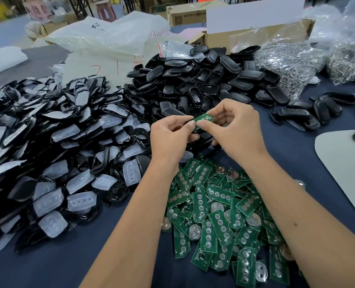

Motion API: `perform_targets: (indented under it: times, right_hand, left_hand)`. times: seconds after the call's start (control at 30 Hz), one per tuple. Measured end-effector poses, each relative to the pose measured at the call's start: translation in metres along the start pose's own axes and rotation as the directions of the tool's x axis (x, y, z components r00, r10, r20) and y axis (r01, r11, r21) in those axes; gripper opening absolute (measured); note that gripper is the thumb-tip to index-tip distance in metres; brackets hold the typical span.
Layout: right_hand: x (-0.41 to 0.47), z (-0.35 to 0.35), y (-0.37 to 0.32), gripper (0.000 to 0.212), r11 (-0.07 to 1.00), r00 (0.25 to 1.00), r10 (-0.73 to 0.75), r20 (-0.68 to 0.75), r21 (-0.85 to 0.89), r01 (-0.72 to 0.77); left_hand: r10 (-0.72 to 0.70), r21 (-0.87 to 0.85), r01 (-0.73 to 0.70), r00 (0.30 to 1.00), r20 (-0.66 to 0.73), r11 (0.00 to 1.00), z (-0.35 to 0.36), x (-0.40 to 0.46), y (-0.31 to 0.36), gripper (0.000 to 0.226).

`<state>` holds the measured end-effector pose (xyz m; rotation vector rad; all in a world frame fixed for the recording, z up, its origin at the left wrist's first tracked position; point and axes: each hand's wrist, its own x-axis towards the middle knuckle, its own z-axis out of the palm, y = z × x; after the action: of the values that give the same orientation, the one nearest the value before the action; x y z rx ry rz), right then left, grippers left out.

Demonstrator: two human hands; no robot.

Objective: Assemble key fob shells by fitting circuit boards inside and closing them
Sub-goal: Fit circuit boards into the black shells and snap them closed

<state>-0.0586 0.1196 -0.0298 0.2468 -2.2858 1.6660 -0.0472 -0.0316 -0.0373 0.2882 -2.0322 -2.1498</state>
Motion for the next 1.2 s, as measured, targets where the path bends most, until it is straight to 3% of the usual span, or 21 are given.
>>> perform_targets:
  times: [0.17, 0.47, 0.8, 0.93, 1.07, 1.2]
  right_hand:
    - [0.000, 0.002, 0.002, 0.022, 0.996, 0.998, -0.011, -0.058, -0.090, 0.006]
    - [0.002, -0.001, 0.000, 0.021, 0.999, 0.999, 0.046, 0.020, 0.007, -0.046]
    - [0.001, -0.001, 0.005, 0.038, 0.980, 0.987, 0.080, -0.143, -0.168, -0.104]
    - [0.004, -0.007, 0.005, 0.027, 0.989, 0.993, 0.115, -0.032, -0.087, -0.117]
    - [0.005, -0.005, 0.001, 0.011, 0.976, 0.987, 0.116, 0.114, 0.174, -0.135]
    - [0.007, -0.001, -0.008, 0.009, 0.932, 0.984, 0.123, 0.131, 0.325, -0.160]
  left_hand:
    - [0.017, 0.015, -0.017, 1.000, 0.000, 1.000, 0.002, 0.000, -0.001, 0.011]
    - [0.054, 0.054, -0.055, 0.998, 0.015, 0.997, -0.001, 0.000, -0.003, 0.018]
    - [0.102, 0.074, -0.106, 0.993, 0.056, 0.992, -0.001, 0.000, 0.001, 0.017]
    - [0.136, 0.078, -0.144, 0.986, 0.101, 0.986, -0.004, 0.001, 0.006, 0.021]
    - [0.145, 0.064, -0.152, 0.984, 0.105, 0.986, -0.006, 0.001, 0.012, 0.021]
    - [0.124, -0.028, -0.123, 0.991, 0.047, 0.992, -0.006, 0.000, 0.015, 0.014]
